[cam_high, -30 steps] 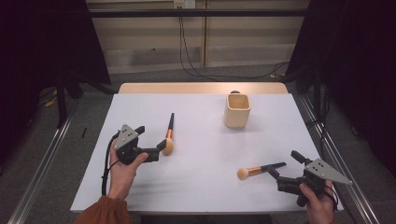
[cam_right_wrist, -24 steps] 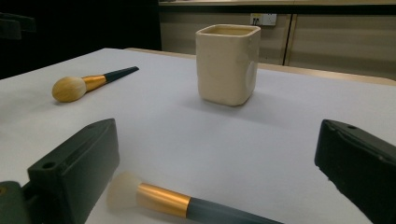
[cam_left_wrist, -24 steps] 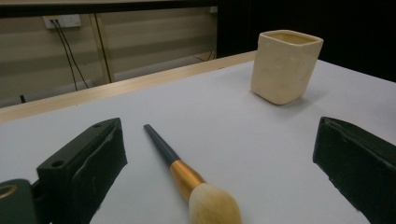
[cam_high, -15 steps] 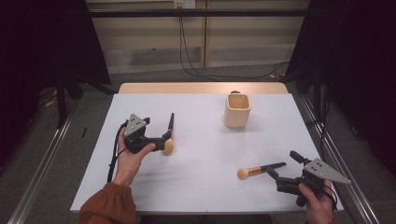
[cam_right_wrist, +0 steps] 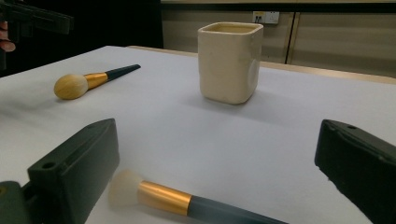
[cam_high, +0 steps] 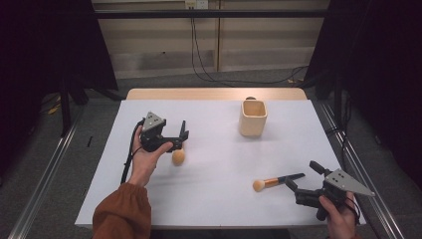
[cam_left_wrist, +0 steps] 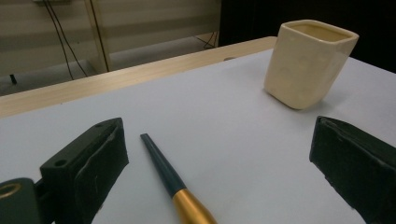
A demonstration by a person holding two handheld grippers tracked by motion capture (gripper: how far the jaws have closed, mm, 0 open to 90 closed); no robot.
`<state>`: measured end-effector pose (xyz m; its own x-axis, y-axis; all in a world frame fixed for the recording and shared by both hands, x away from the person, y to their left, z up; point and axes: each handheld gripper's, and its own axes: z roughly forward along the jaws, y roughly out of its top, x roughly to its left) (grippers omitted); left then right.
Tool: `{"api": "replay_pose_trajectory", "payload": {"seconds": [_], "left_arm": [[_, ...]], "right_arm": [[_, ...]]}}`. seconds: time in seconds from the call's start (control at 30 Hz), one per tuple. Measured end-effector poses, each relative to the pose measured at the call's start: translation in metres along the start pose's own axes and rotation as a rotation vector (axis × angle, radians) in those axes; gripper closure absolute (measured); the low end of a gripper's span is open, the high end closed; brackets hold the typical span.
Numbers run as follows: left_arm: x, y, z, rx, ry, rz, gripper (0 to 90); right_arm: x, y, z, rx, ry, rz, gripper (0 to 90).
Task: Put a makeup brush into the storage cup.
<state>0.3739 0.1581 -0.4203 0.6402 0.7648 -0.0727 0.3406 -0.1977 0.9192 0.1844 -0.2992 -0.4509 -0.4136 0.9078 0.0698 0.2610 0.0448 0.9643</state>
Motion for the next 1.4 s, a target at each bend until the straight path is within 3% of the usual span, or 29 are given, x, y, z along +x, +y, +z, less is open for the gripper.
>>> {"api": "replay_pose_trajectory", "payload": {"seconds": [0.07,0.17,0.37,0.43,0.5,0.67,0.83,1.0,1.27,1.4], "left_arm": [[0.001,0.001,0.001,0.022,0.006,-0.005,4.0],[0.004,0.008,0.003,0.104,-0.001,-0.003,3.6],[0.004,0.018,0.009,0.184,-0.007,0.004,3.1],[0.004,0.021,0.011,0.234,-0.014,0.016,3.1],[0.003,0.024,0.013,0.255,-0.028,0.003,3.1],[0.005,0.027,0.017,0.299,0.010,0.013,3.7],[0.007,0.029,0.022,0.376,0.060,-0.020,4.9],[0.011,0.029,0.027,0.445,0.054,-0.042,4.3],[0.008,0.031,0.038,0.594,0.098,-0.009,3.9],[0.005,0.032,0.043,0.649,0.074,-0.009,5.3]], "right_arm": [[0.000,0.000,0.000,0.000,0.002,0.000,0.0],[0.000,0.000,0.000,0.006,0.005,-0.009,0.0],[0.000,0.000,0.000,0.005,0.003,0.001,0.0],[0.000,0.000,0.000,0.005,0.005,-0.003,0.0],[-0.001,0.000,0.000,0.006,0.005,-0.002,0.0],[-0.001,0.000,0.000,0.007,0.008,-0.003,0.0],[-0.001,-0.001,0.000,0.007,0.008,-0.002,0.0],[-0.001,-0.001,0.000,0.009,0.009,-0.008,0.0],[-0.001,-0.001,0.000,0.010,0.009,-0.006,0.0],[-0.001,-0.001,0.000,0.012,0.007,-0.006,0.0]]}}
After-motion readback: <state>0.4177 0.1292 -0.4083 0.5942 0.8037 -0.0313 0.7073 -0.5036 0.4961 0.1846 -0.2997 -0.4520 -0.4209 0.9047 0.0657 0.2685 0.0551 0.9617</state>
